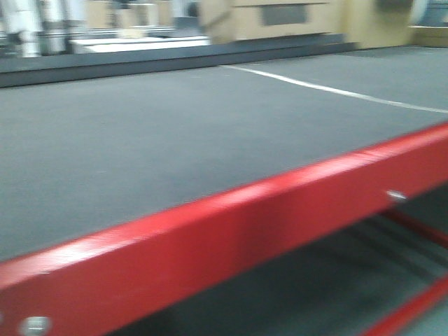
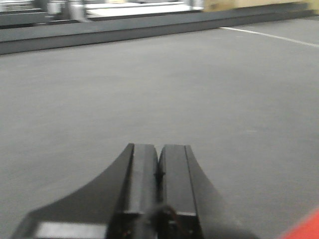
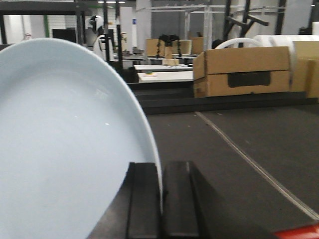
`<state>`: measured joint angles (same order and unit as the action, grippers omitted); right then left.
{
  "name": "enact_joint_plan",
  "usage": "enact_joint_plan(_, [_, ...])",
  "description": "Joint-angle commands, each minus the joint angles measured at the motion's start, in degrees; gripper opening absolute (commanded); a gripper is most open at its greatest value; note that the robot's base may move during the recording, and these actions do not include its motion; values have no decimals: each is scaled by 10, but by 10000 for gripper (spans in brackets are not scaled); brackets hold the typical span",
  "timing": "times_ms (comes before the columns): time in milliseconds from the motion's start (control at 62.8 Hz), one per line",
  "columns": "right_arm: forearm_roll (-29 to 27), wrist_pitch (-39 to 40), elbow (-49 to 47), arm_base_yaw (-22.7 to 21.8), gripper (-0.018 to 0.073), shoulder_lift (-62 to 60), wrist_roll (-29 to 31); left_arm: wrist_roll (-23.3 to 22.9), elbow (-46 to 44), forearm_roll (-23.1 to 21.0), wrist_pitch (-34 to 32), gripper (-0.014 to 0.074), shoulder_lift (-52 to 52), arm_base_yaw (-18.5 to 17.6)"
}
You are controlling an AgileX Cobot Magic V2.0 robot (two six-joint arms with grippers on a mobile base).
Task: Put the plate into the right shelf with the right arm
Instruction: 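Drive away from the table holding the plate in the right gripper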
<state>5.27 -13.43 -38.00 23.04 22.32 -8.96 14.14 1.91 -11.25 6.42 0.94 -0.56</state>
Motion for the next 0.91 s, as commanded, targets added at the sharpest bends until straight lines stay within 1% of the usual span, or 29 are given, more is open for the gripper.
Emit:
enact_joint_plan(0, [6, 60, -18, -2, 55, 3, 2, -1, 5, -2, -47, -47, 7, -1])
enact_joint_plan(892, [6, 60, -18, -2, 55, 3, 2, -1, 5, -2, -47, -47, 7, -1])
